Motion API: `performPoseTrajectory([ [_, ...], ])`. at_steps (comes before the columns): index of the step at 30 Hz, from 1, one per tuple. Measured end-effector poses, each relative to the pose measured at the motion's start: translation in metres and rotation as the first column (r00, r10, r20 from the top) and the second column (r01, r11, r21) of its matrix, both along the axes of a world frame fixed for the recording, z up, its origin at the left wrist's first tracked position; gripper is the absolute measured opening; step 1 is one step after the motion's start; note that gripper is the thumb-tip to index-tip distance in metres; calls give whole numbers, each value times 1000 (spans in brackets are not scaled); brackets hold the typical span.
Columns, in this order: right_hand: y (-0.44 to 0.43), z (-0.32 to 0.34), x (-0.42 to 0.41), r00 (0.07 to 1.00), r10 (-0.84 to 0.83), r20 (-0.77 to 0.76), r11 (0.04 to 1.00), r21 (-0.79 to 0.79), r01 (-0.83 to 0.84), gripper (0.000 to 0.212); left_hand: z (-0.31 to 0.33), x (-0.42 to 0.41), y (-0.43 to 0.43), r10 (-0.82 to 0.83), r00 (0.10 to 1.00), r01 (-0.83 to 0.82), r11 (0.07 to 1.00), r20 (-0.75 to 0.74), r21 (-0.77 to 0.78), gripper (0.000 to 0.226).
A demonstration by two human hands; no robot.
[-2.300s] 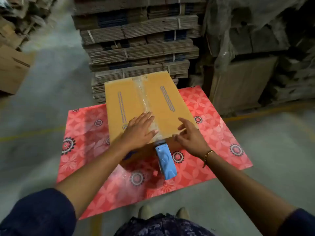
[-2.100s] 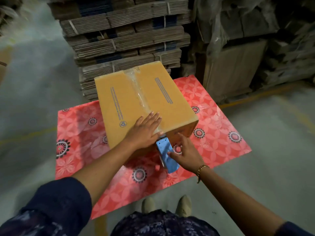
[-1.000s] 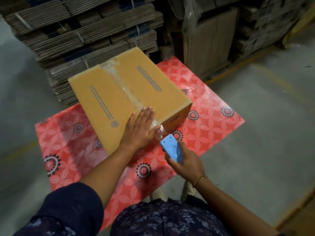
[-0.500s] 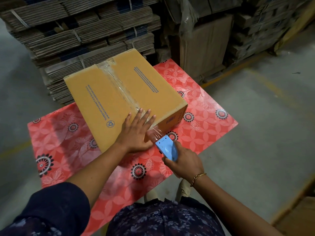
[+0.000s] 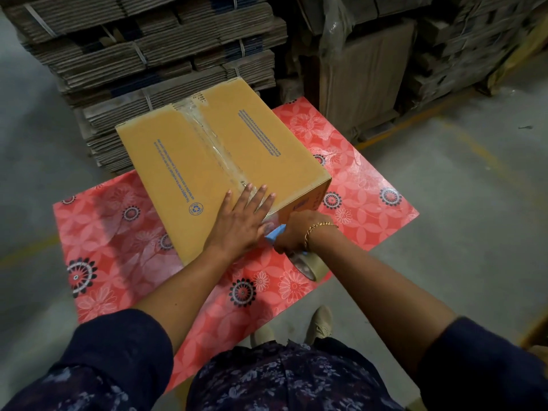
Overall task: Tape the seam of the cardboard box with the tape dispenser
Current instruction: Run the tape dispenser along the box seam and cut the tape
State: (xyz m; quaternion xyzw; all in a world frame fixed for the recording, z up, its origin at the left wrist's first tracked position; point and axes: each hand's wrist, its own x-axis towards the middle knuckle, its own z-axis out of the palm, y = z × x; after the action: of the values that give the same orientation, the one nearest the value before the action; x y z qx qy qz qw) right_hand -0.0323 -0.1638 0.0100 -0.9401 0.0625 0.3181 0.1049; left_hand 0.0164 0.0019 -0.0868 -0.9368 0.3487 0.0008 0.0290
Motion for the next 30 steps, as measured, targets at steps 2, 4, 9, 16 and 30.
performPoseTrajectory([
  [2,4,4,16,993,70,-99,997,-12,-72,33,2,0,1,-5,1000,5,1000,-8,5,69],
  [4,8,9,26,970,153,-186,987,-20,-159,30,2,-1,1,-10,1000,10,1000,-6,5,69],
  [9,17,25,41,898,304,-319,946,-11,-324,15,4,-1,1,-4,999,4,1000,-43,-4,69],
  [16,24,15,54,863,364,-350,904,-90,-418,22,7,-3,3,-25,1000,25,998,-12,61,71],
  [30,-52,-57,-43,984,178,13,950,-261,-169,62,6,-5,0,4,999,-5,1000,-38,-27,66],
])
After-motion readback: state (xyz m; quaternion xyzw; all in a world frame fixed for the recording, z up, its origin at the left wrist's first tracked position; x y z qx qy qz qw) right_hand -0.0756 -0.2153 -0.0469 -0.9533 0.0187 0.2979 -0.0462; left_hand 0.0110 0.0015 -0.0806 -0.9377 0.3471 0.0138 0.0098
